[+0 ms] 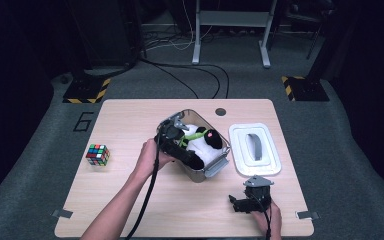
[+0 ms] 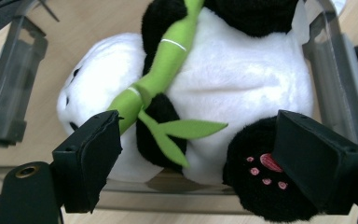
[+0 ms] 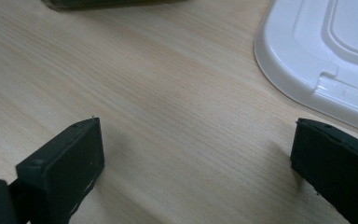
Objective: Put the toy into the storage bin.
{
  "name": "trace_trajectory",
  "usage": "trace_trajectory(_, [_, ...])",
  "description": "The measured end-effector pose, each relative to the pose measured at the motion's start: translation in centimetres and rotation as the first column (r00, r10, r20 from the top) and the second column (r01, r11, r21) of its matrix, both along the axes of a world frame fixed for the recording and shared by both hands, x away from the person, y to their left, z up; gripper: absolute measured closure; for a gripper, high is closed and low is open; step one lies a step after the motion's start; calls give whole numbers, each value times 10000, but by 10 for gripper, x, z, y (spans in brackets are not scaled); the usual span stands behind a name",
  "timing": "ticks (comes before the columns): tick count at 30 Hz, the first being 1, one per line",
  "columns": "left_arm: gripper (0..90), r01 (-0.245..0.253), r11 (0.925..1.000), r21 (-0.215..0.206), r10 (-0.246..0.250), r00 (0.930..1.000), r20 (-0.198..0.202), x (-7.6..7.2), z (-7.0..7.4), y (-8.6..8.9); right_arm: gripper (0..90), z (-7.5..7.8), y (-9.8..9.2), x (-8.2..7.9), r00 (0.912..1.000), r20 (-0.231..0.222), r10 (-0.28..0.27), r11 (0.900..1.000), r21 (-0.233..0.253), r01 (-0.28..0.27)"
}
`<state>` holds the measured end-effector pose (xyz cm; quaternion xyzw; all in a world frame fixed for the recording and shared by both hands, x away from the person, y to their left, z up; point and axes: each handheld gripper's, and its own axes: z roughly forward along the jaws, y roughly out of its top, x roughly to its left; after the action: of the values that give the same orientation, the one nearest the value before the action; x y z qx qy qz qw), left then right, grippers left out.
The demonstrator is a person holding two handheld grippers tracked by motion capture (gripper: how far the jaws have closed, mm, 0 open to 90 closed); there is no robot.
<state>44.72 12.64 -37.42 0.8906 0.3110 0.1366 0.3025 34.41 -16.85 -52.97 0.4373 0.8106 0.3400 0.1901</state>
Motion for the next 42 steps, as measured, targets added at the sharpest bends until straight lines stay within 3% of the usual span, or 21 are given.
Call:
trace_trajectory(2, [157, 6, 9999, 149, -6, 10000, 35, 0, -3, -5, 20, 0, 0, 0, 10000, 0, -2, 10000, -1, 2])
trace_trajectory(5, [158, 122, 9983, 570, -107, 9996, -251, 3, -14, -14, 20, 0, 0, 0, 10000, 4, -7, 10000, -3, 7])
trace_trajectory(7, [157, 133, 9974, 702, -117, 9997, -231, 3, -16, -16, 20, 0, 0, 0, 10000, 6, -6, 10000, 0, 6])
trace_trajectory(8, [157, 159, 9952, 961, -156, 9999, -37, 2, -21, -22, 26, 0, 0, 0, 10000, -12, 9, 10000, 33, -9])
trace_trajectory(12, [160, 217, 9942, 1055, -224, 9997, 57, 3, -21, -27, 28, 0, 0, 0, 10000, 15, -41, 10000, 35, 41])
trace_trajectory(15, [161, 117, 9974, 707, -120, 9999, 34, 6, -12, -21, 29, 0, 0, 0, 10000, 21, -40, 10000, 27, 40])
trace_trajectory(19, [162, -168, 9993, -320, 171, 9998, 88, 12, 3, -17, 29, 0, 0, 0, 10000, -4, -67, 10000, 45, 67])
trace_trajectory(21, [164, -314, 9954, -910, 325, 9994, 115, 18, 9, -18, 30, 0, 0, 0, 10000, 1, -67, 10000, 50, 67])
trace_trajectory(25, [195, -305, 9884, -1490, 333, 9993, 164, 24, 15, -27, 30, 0, 0, 0, 10000, 8, -89, 9999, 48, 89])
trace_trajectory(28, [330, -101, 9819, -1890, 118, 9999, 74, 27, 16, -35, 32, 0, 0, 0, 9999, 8, -108, 9999, 48, 108])
trace_trajectory(29, [330, -3, 9818, -1898, 10, 10000, 36, 28, 16, -38, 32, 0, 0, 0, 9999, 8, -108, 9999, 48, 108])
trace_trajectory(30, [378, 165, 9765, -2148, -184, 9998, -65, 29, 15, -44, 32, 0, 0, 0, 9999, 8, -111, 9999, 59, 111])
trace_trajectory(34, [459, 620, 9790, -1941, -653, 9978, -108, 31, 10, -53, 32, 0, 0, 0, 9999, 8, -125, 9999, 65, 124])
trace_trajectory(35, [522, 886, 9790, -1835, -972, 9945, -380, 32, 7, -55, 33, 0, 0, 0, 9999, 2, -131, 9999, 79, 131])
trace_trajectory(42, [632, 1408, 9850, -993, -1488, 9858, -783, 29, -10, -70, 33, 0, 0, 0, 9999, 7, -140, 9999, 46, 140])
